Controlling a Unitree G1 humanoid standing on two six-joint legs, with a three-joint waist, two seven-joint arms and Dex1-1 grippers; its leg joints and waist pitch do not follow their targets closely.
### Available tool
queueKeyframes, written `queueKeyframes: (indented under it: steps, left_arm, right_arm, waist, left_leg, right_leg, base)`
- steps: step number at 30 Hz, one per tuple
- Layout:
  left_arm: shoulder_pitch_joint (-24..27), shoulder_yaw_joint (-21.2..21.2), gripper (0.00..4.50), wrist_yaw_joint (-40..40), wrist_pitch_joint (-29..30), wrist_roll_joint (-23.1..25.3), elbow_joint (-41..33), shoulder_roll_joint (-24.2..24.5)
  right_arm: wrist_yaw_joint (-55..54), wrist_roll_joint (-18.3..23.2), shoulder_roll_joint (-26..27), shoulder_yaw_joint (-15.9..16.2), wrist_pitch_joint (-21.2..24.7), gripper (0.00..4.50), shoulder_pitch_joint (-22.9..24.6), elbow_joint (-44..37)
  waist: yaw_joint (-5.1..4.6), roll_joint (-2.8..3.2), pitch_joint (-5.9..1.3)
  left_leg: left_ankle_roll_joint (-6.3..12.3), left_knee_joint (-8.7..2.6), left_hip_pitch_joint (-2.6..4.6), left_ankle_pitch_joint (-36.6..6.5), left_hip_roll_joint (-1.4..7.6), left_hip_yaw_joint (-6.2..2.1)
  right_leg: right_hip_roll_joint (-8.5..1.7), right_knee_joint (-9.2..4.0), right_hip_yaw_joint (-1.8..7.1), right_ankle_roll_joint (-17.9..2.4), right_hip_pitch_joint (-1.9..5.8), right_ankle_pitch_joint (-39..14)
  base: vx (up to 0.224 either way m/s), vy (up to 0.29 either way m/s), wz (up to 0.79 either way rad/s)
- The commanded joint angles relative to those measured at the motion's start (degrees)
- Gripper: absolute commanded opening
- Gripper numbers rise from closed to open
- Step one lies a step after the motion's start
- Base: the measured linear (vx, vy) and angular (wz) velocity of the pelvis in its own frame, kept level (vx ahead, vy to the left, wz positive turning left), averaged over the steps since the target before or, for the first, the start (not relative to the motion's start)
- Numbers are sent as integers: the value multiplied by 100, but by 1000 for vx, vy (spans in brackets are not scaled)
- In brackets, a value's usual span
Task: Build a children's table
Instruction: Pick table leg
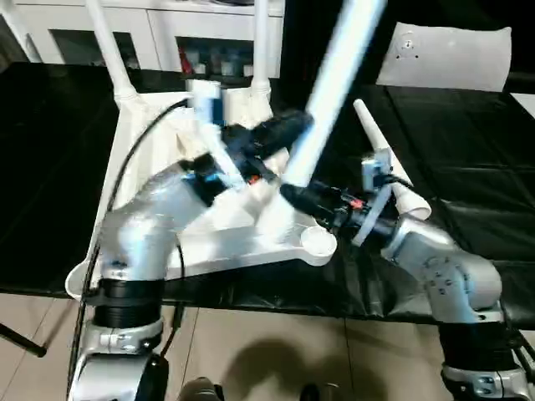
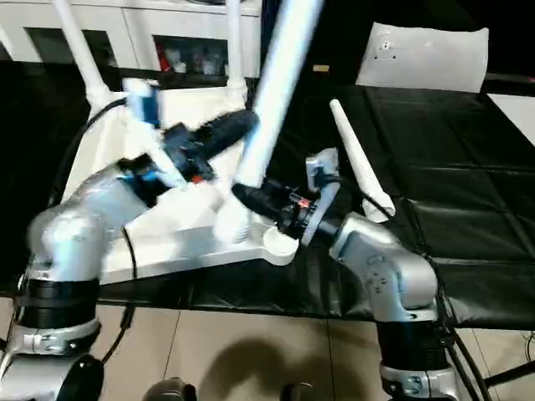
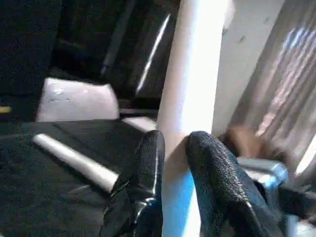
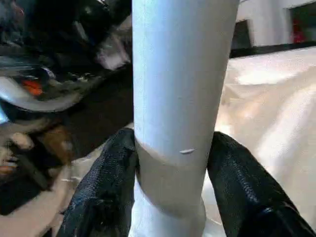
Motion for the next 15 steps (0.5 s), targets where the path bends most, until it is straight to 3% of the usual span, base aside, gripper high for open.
queueKeyframes:
  steps: [1,6,15]
  left_arm:
    - [29,-257,137,254,-12,381,165,36]
    - [201,-459,137,265,-206,625,1,170]
    - [598,-515,137,-577,-26,78,-317,348]
  right_arm:
    - [-9,-175,4,338,-270,183,-57,-179]
    - [-208,-554,-2,497,-553,183,-44,-70]
    - [-228,-923,-41,723,-894,183,-25,42]
  waist:
    - [-12,-19,-509]
    - [-23,-22,-516]
    - [-27,-33,-495]
  left_leg:
    - [-37,-437,40,-1054,14,15]
    - [2,-427,38,-1042,18,19]
    - [12,-445,63,-1226,34,24]
  right_leg:
    - [-241,-519,170,-195,367,-2492]
    - [-241,-492,178,-342,371,-2295]
    - [-243,-491,186,-443,349,-2419]
  base:
    - [0,0,0]
    - [0,0,0]
    - [0,0,0]
